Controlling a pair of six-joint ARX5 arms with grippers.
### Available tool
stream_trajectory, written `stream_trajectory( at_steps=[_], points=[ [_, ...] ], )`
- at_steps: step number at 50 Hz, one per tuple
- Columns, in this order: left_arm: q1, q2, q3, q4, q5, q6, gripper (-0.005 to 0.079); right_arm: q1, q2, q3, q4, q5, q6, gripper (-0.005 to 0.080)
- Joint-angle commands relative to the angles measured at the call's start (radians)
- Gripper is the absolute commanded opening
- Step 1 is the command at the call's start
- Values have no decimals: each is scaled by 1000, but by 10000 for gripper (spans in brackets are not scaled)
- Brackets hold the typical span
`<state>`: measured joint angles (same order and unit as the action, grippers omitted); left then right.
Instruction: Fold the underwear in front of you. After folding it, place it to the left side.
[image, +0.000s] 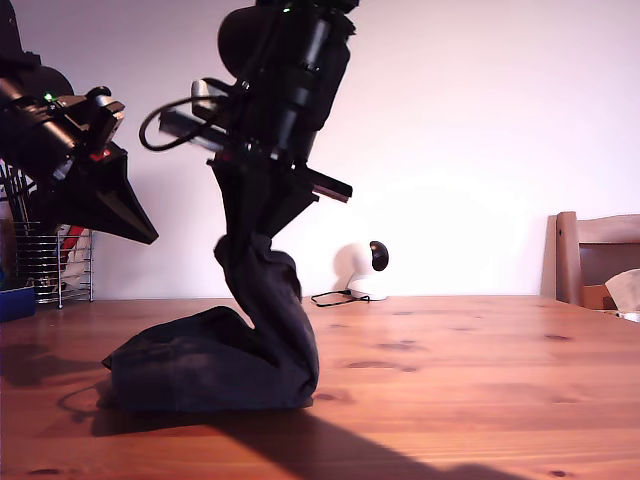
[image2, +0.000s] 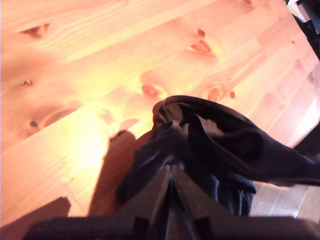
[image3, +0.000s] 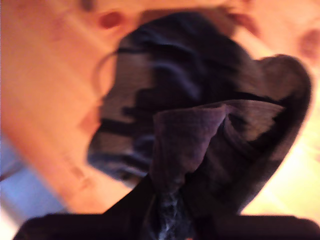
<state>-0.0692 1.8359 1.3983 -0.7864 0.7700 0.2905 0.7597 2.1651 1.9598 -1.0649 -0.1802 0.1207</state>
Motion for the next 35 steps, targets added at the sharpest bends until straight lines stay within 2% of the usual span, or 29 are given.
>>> stream_trajectory(
  at_steps=[1,7,17,35],
  points=[
    [6,-23,-16,0,8,-3,-19,16,78,-10,18,9,26,-13],
    [21,-36,-15,1,2,-6,-19,42,105,-10,48,18,48,-13],
    [45,-71,-10,11,-112,-12,-19,104,117,-10,105,91,66,-13],
    [50,-86,9,20,-124,-56,-19,203,178,-10,127,192,63,-13]
  ],
)
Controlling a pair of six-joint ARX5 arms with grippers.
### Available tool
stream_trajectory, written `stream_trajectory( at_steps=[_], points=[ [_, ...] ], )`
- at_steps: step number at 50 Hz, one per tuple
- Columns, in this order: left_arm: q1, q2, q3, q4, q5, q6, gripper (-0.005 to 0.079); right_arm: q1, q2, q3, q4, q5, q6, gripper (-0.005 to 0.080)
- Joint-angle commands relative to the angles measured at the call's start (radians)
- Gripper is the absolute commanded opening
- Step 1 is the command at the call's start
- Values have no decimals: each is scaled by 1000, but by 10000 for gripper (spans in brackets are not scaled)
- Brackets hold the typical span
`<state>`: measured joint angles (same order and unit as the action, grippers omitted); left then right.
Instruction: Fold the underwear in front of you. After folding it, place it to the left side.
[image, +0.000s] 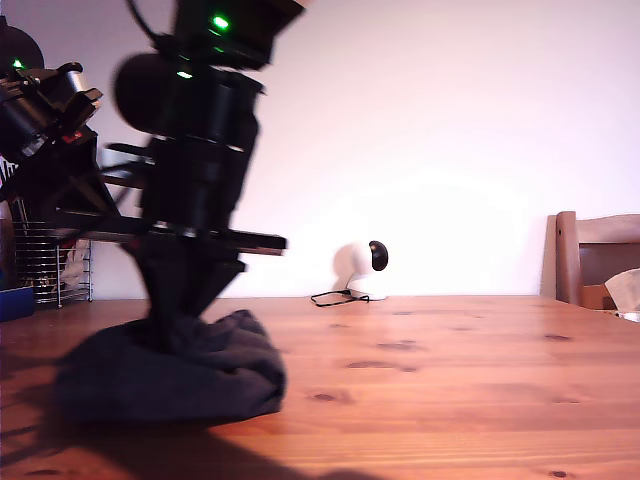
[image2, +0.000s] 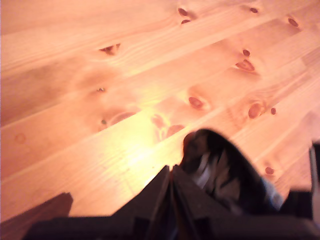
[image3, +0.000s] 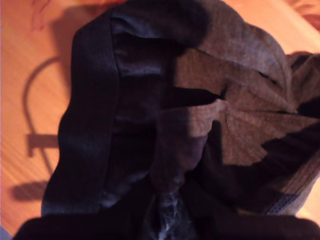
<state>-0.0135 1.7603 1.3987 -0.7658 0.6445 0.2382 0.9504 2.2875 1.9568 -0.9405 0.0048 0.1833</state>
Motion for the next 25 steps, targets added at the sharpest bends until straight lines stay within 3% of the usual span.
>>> stream_trajectory(
  at_steps=[1,12,25],
  points=[
    [-5,-12,8,-1,1,-4,-19,14,61,-6,2,6,0,-13],
    [-3,-28,10,-21,-3,-3,-19,31,146,-6,-37,15,-2,-13],
    [-2,-47,10,-19,0,-3,-19,3,153,-6,-128,157,-26,-13]
  ],
)
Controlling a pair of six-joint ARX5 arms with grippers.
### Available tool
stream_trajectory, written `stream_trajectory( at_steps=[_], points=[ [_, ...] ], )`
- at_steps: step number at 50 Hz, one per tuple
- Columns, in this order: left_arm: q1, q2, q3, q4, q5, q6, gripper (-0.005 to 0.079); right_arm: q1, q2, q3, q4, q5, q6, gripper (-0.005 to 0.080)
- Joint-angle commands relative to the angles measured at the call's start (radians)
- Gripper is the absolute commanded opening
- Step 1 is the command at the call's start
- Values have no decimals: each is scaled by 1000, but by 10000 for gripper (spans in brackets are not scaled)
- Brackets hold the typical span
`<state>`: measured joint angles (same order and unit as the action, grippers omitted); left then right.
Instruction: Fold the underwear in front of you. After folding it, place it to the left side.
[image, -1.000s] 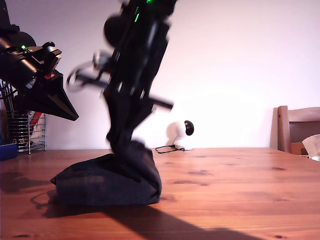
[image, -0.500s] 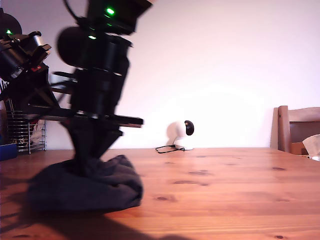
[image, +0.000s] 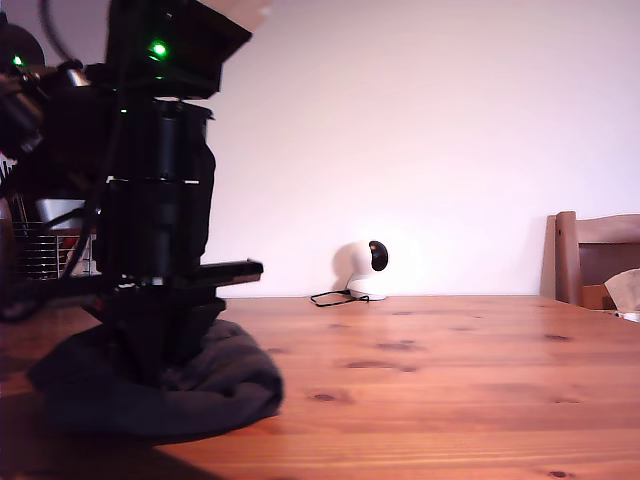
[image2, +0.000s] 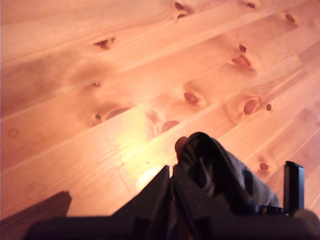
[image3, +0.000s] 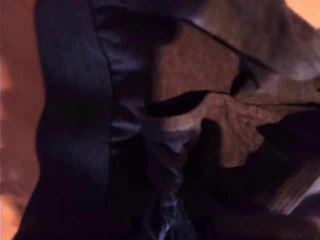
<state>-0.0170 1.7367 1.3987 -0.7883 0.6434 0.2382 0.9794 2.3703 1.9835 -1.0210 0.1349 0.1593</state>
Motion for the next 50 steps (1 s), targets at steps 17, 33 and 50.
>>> stream_trajectory(
  at_steps=[17,33,50],
  points=[
    [1,-24,10,1,8,-3,-19,-140,71,-37,-191,217,-5,-13],
    [1,-24,10,10,24,-4,-19,-138,68,-37,-203,216,-10,113],
    [-6,-24,10,37,37,-14,-19,-107,67,19,-225,210,-18,301]
  ],
)
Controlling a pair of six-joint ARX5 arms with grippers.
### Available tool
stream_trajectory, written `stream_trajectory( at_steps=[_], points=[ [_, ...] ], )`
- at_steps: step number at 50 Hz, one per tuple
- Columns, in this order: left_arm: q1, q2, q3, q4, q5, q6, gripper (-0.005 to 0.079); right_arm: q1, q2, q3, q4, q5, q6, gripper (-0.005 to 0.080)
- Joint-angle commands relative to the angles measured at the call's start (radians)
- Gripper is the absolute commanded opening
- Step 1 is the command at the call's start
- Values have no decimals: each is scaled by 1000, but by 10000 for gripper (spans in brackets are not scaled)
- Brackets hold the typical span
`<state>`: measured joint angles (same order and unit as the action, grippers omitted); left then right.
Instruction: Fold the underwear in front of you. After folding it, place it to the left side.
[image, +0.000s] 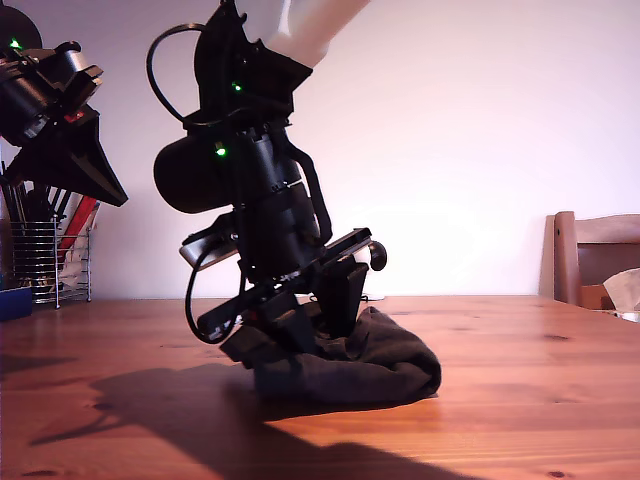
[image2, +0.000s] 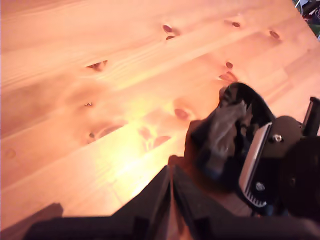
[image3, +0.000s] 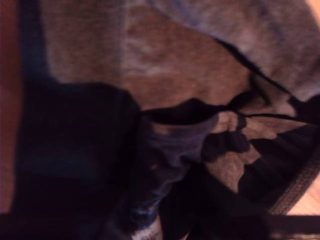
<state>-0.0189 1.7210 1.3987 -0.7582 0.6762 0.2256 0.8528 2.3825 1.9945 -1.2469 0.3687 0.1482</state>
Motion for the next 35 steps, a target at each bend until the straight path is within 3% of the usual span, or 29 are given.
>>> stream_trajectory(
  at_steps=[1,7,21,35],
  points=[
    [-4,-8,10,8,4,-2,-19,21,55,15,-2,-27,-7,301],
    [-4,-8,10,20,4,-10,-19,26,55,98,-35,-65,-6,301],
    [-4,-8,10,28,4,-17,-19,34,55,279,-102,-297,-6,307],
    [-4,-8,10,17,4,-17,-19,30,55,311,-109,-430,10,356]
  ],
)
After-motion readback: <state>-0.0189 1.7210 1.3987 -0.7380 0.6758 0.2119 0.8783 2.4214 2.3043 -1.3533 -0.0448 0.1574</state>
